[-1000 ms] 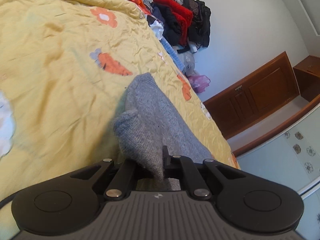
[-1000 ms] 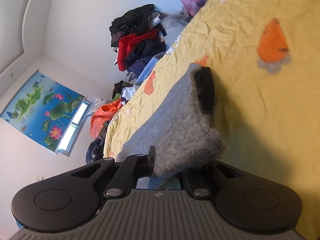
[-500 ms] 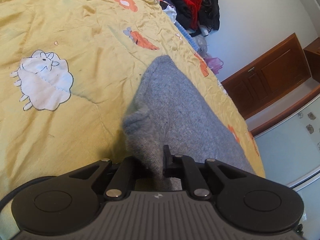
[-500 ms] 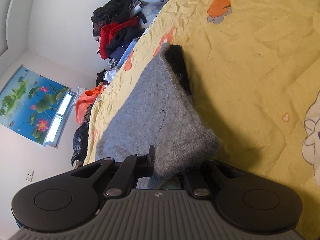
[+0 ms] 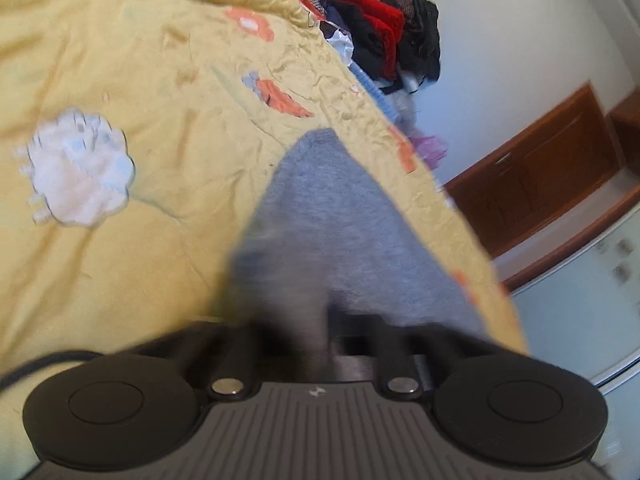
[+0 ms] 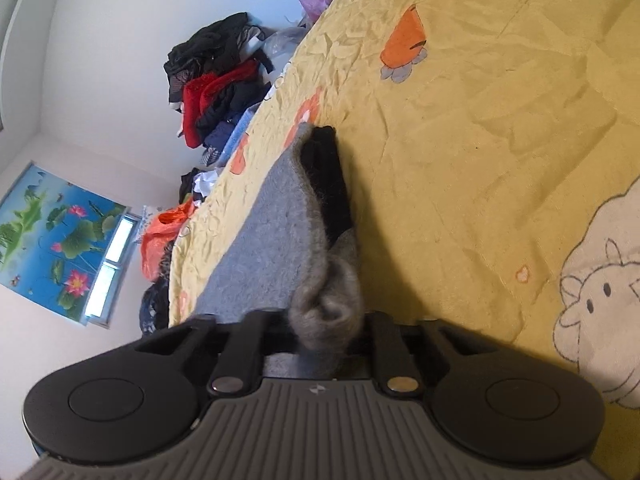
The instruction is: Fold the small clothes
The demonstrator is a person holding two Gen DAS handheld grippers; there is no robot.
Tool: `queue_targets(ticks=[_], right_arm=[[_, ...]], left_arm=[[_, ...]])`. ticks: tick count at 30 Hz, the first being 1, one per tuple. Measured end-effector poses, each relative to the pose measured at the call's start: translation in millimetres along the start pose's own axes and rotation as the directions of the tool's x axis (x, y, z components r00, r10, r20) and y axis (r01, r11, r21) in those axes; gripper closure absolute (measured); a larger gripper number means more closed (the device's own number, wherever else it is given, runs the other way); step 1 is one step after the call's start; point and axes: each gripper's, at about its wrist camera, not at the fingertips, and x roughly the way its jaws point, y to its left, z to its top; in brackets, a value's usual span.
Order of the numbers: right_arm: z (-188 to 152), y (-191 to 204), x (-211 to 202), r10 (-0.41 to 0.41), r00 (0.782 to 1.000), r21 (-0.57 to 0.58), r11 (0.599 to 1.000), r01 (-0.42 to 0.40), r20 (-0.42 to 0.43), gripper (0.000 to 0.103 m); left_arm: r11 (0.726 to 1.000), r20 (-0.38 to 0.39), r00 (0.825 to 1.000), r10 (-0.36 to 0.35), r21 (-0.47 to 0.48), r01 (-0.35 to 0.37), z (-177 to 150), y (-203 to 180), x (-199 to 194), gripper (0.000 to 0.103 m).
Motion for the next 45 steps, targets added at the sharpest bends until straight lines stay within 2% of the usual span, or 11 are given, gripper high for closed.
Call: queue_targets(ticks=[6,10,14,18,21,24,30,33,36,39,45], right_arm=[[-4.9,4.6,-17.4,0.022,0.999,-0.017,1.000,-0.021,0.028,0.089],[-5.2,-1.3,-15.8,0.000,1.000,-0.020,1.000,-0.001,-0.027,0.088],[3.1,-5.3,-17.4,-0.040,0.998,0.031,0.999,0.042,-0.050,0.059],[30.7,13.8,-53.9,-0.049,0.981,-0.047,0.997,0.059,0.186,0.047],[57.4,54.0,-37.3,-0.032,0.982,-0.204,0.976,0.071,0.187,0.047],[66.2,105.1,18.5,0.001,0.992,-0.410,0.910,0.053,0.130,0.037],[63.7,126.6,150.7,-0.170,0.985,-0.500,0.853,0.150,0.005,0.038],[54.7,111.4,169.9,-0.256,0.963,-0.614,0.747,0.255,0.089,0.048],[60.7,101.2,156.6,-0.241,0.965,-0.628,0.736,0.253,0.105,0.050],[63.6,94.1,150.1,-0.201,0.974,-0.626,0.747,0.222,0.105,0.050],[49.7,110.7,162.6,-0.256,0.955,-0.709,0.645,0.284,0.150,0.042]], left_arm=[[0.999,0.018,0.999,-0.026,0.026,0.026,5.3,8.4,-22.3,0.099],[0.999,-0.072,0.997,-0.001,0.047,0.004,3.3,18.2,-12.9,0.096],[0.998,-0.100,0.995,-0.001,0.059,0.007,11.8,19.7,-36.7,0.089],[0.994,0.143,0.988,0.050,0.094,-0.063,34.7,11.8,-91.7,0.069],[0.979,0.324,0.946,0.029,0.184,-0.093,51.3,-25.9,-95.1,0.031],[0.937,0.377,0.926,-0.015,0.328,-0.118,50.4,-77.3,-47.1,0.031],[0.814,0.235,0.961,0.144,0.525,-0.250,27.2,-116.9,85.4,0.032],[0.778,0.164,0.948,0.272,0.543,-0.317,23.3,-93.6,115.6,0.029],[0.821,0.144,0.957,0.251,0.493,-0.289,31.6,-72.6,106.2,0.028],[0.799,0.152,0.949,0.275,0.513,-0.314,27.8,-80.0,110.5,0.024],[0.804,0.167,0.941,0.293,0.489,-0.337,32.8,-84.4,104.1,0.021]])
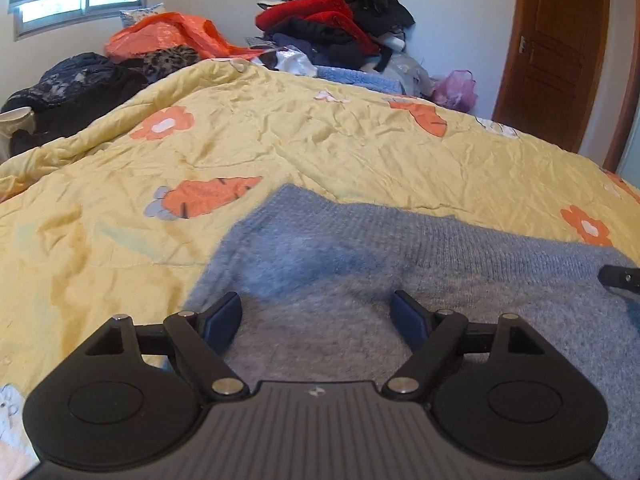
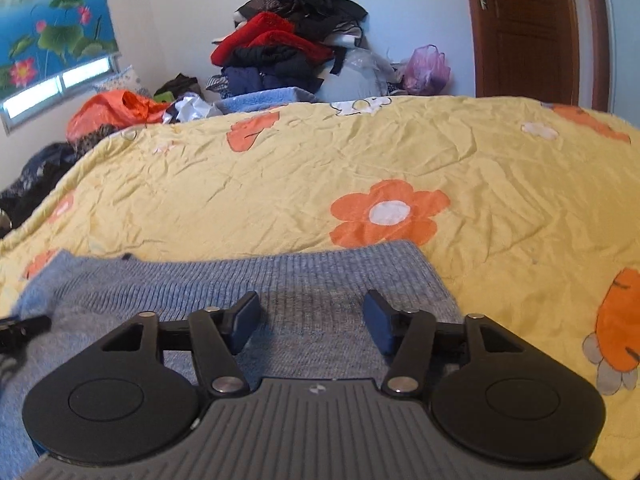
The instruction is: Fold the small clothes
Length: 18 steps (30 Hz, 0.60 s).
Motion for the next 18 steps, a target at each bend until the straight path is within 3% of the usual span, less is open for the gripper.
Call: queue_targets(ticks=[3,4,5,7,9,12,14,18], right_arm=[[3.7,8.4,-30.6,-0.025,1.000,0.037,0.999,0.024,0.018,0.036],[2.2,12.9,-45.8,0.018,0.998,0.033,0.999,-0.020,0.056,0.031],[0.7,19.6,-57.8,0.062,0.994,0.009,0.998,-0.063,0.090,0.019],[0.3,39.3,-65.3,0.081,0.991,-0.061,0.995,-0.075,0.103,0.010],[2.1,58.9,-54.4,0.067,0.995,-0.137,0.989,-0.057,0.074,0.013],[0.1,69.6,-23.9,0.018,1.000,-0.152,0.988,-0.020,-0.013,0.013],[-9.3,64.6,-3.5,-0.022,0.997,-0.153,0.988,0.011,-0.074,0.007],[-18.8,50.0,-3.5,0.028,0.999,-0.093,0.995,-0.031,-0.036,0.004]], left_arm=[[1.000,0.053,0.999,-0.004,0.002,0.004,-4.1,2.0,-32.0,0.021],[1.000,0.076,0.997,-0.017,0.020,0.015,-4.2,-2.3,-41.6,0.021],[0.999,0.085,0.996,-0.030,0.047,0.026,-3.0,-9.0,-46.0,0.021],[0.992,0.079,0.995,-0.063,0.115,0.053,4.9,-29.8,-41.9,0.021],[0.989,0.050,0.997,-0.051,0.142,0.044,11.1,-44.9,-23.3,0.021],[0.994,-0.054,0.998,-0.031,0.103,0.037,12.3,-44.3,11.1,0.020],[0.990,-0.023,0.999,-0.031,0.139,0.034,4.9,-41.5,16.6,0.017],[0.991,-0.019,0.999,-0.037,0.130,0.039,4.2,-40.1,18.4,0.016]])
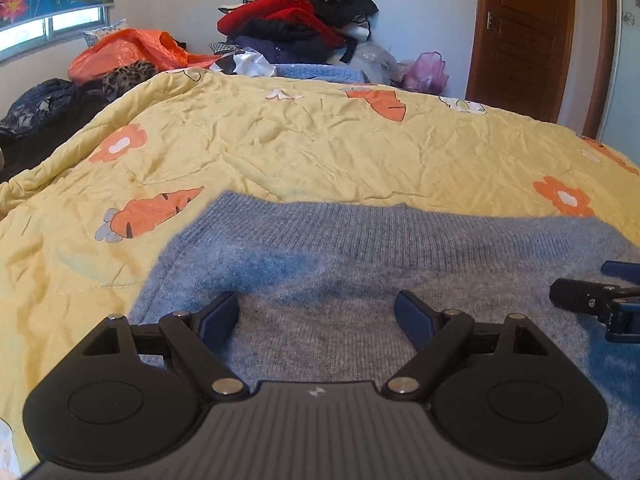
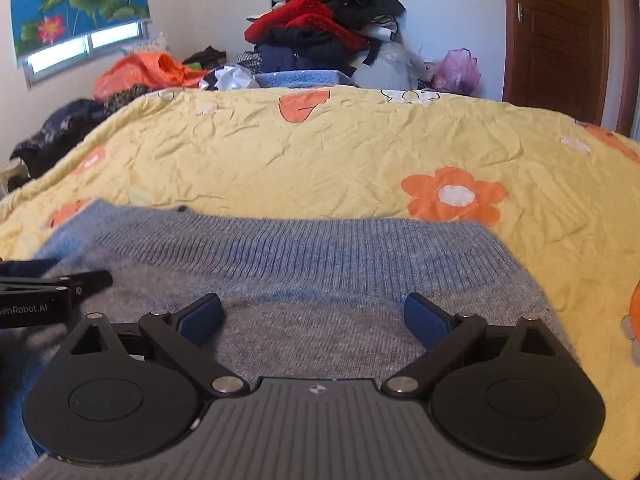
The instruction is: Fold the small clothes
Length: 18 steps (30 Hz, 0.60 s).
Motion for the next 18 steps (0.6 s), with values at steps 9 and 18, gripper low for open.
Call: queue_targets(ticks=[9,18], right_arm=[[5.0,9.8,-11.4,-0.058,0.998,-0.006,0.998,0.058,-0.004,0.013],[-25.6,36.9,-48.2,-0.053,0.999,-0.098,0.994,0.053,0.003,0.003]], left_arm=[[0.999,0.017,0.999,0.030,-0.018,-0.029,-5.0,5.9,-26.8,0.016],[1.000,0.029,1.000,-0.001,-0.017,0.001,-43.2,20.0,-57.6,0.015]])
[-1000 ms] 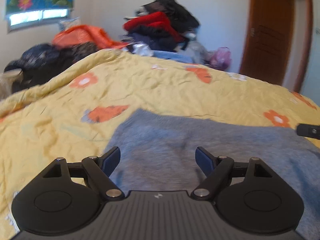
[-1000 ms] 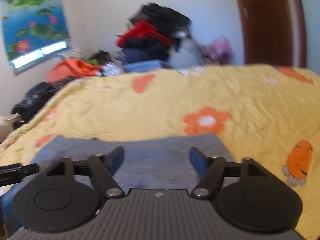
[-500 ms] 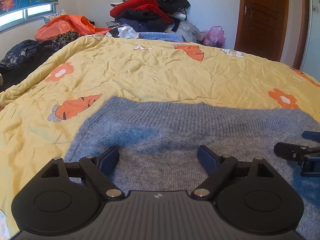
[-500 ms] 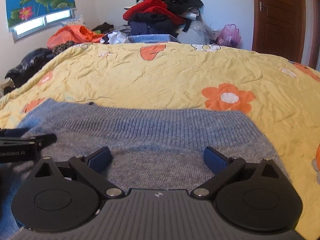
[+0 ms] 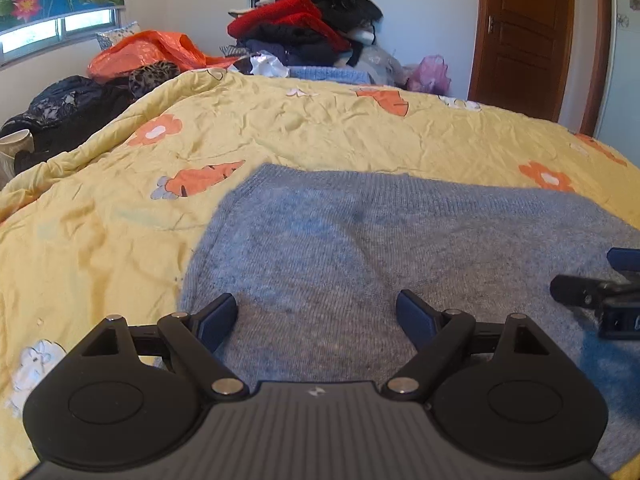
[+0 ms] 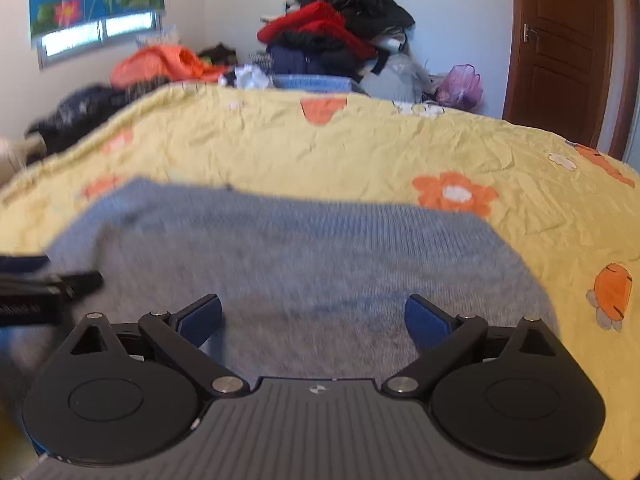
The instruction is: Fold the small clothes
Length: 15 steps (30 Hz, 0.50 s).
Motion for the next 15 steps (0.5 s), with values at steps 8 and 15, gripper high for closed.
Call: queue_targets(ticks=[8,15], right_arm=[[-8.8,5.2,2.3,-0.016,0.999,-0.048,0.999,0.017,0.033,0.000],[-11.3,3.3,0.3,-0.004,0.999,-0.037,0.999,0.006,0.044,0.000]], left_arm=[[0.994,0.031,0.999,-0.013,-0.112,0.016,-1.3,25.4,-22.3,0.012],[0.876,0.113,0.991,-0.068,-0.470,0.114,-57.4,86.5,-107.0,0.012]])
